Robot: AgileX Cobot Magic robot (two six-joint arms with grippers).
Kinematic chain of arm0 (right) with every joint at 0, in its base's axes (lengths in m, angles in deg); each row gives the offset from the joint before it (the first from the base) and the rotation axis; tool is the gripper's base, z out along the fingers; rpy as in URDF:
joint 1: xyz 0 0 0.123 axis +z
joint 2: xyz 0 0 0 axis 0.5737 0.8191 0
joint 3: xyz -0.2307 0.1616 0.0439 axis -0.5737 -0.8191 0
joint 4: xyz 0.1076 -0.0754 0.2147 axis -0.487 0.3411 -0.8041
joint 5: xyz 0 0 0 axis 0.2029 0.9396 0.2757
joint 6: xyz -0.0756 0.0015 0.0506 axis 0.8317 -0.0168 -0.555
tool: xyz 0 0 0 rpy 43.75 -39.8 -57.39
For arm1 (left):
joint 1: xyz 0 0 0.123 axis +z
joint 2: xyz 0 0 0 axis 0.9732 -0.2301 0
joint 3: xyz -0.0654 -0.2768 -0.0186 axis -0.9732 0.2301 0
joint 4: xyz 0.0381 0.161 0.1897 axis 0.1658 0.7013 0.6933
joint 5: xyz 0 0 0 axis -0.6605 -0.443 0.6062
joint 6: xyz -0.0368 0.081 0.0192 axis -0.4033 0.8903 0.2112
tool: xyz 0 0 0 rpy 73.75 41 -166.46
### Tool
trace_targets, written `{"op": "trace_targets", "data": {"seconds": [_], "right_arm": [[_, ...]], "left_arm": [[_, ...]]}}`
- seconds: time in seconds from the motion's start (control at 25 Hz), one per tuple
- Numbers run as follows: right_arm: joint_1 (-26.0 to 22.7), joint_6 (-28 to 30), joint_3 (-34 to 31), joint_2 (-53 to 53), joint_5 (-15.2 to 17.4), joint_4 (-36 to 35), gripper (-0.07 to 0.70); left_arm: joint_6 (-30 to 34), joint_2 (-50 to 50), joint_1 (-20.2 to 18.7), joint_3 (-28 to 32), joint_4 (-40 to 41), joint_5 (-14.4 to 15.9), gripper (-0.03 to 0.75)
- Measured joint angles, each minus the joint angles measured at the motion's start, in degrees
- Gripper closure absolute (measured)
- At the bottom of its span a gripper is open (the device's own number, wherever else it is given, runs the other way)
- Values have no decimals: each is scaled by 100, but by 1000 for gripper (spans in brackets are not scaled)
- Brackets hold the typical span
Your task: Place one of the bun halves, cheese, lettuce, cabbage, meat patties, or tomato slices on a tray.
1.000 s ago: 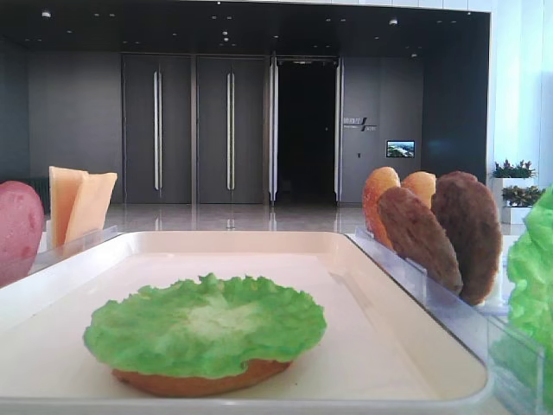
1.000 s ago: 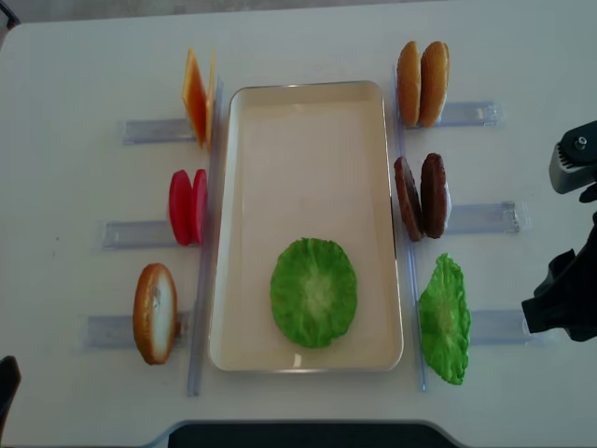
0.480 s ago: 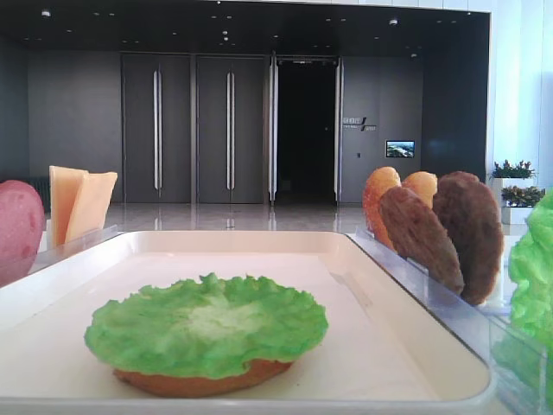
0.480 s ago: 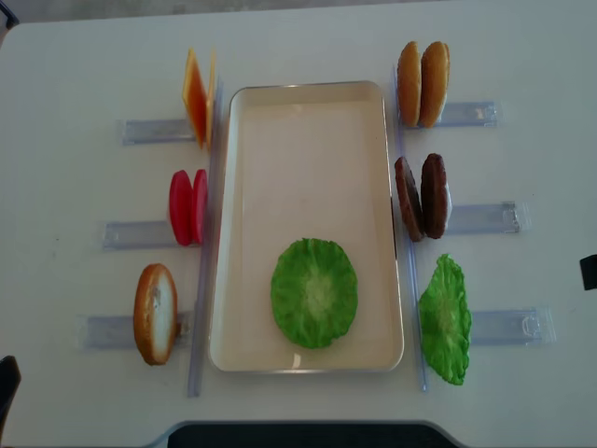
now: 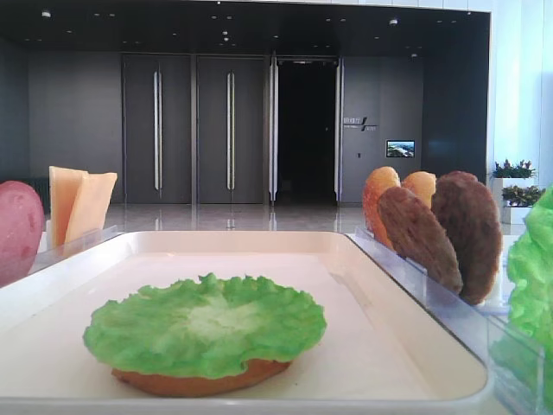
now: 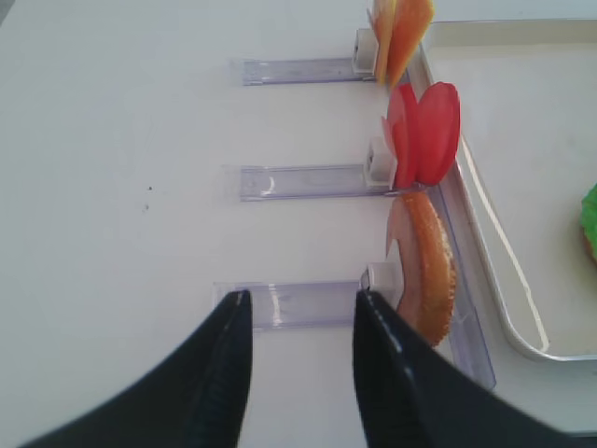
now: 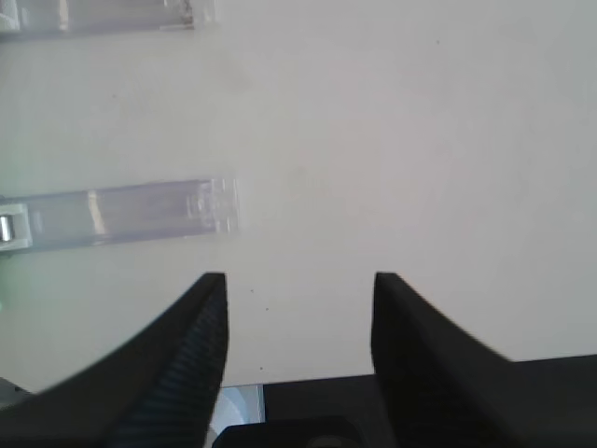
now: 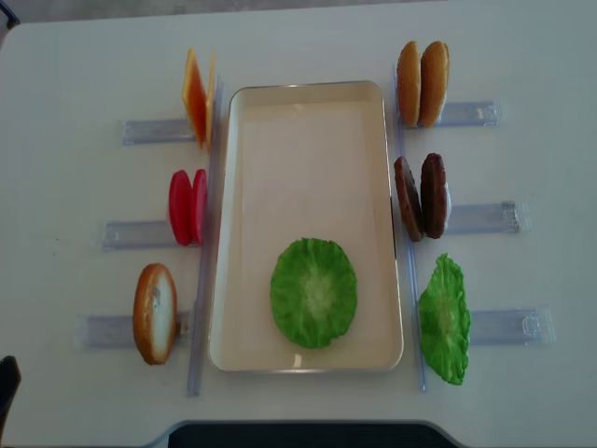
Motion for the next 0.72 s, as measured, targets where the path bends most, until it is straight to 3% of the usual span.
{"op": "trace_targets", "data": {"seconds": [0.72], "right_arm": [[0, 11, -152, -3533, 12, 235, 264]], "left_arm": [[0, 0, 0, 0, 0, 0, 433]]}}
